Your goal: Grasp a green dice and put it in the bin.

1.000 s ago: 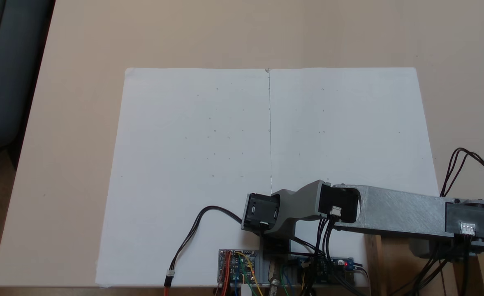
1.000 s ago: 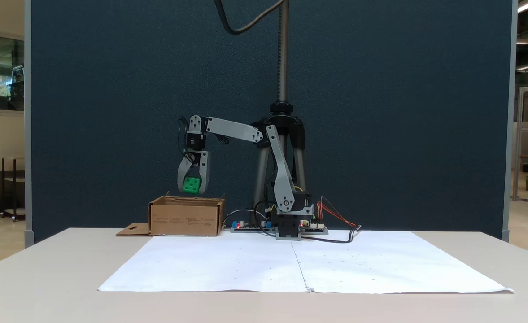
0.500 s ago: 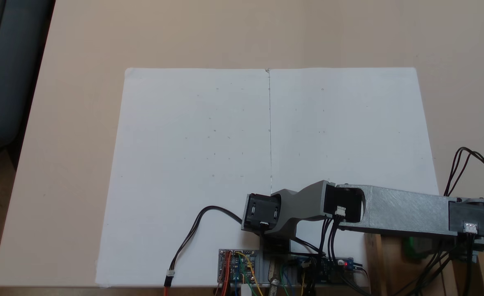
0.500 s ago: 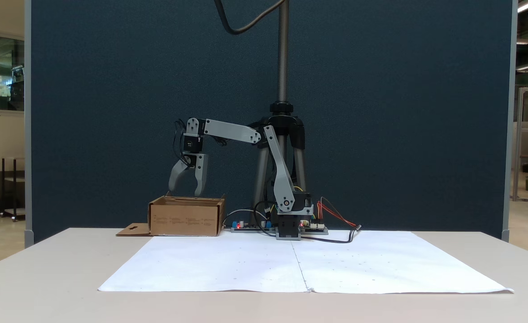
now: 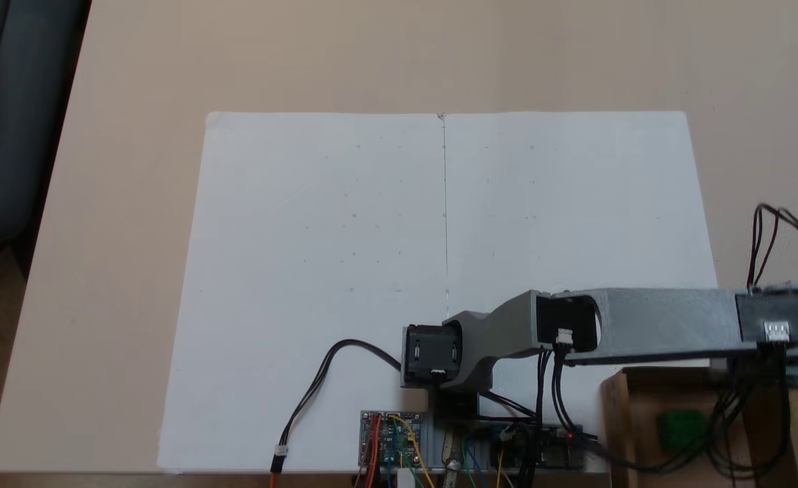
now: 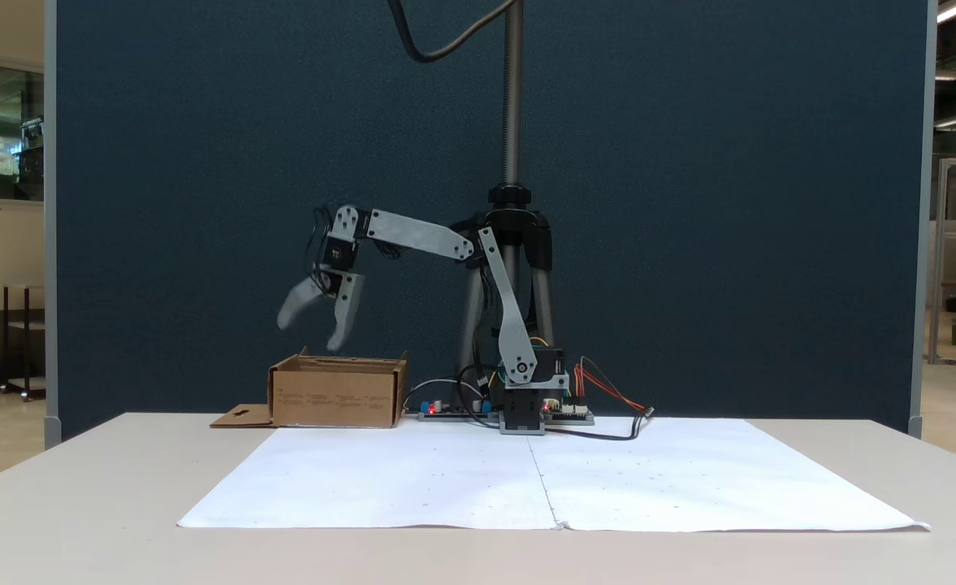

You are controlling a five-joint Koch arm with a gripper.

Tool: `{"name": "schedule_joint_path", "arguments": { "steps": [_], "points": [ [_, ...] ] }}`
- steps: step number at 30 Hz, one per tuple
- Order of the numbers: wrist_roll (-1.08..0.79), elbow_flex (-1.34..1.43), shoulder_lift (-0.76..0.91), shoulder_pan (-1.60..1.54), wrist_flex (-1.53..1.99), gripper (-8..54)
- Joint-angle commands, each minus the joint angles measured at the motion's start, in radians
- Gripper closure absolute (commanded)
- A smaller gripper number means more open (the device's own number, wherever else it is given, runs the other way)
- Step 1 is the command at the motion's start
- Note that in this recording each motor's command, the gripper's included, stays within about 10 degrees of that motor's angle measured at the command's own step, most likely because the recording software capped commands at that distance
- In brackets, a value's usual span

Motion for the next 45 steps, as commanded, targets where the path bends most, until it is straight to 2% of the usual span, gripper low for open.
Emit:
{"name": "schedule_joint_path", "arguments": {
  "steps": [1, 11, 22, 32, 45],
  "points": [
    [0.106, -0.067, 0.067, -0.071, -0.034, 2.6],
    [0.121, -0.086, 0.265, -0.534, -0.147, 2.4],
    [0.118, 0.005, 0.379, -1.08, -0.169, 2.0],
    [0.11, 0.341, 0.586, -1.486, -0.359, 2.2],
    [0.107, 0.541, 0.759, -1.554, -0.723, 1.8]
  ]
}}
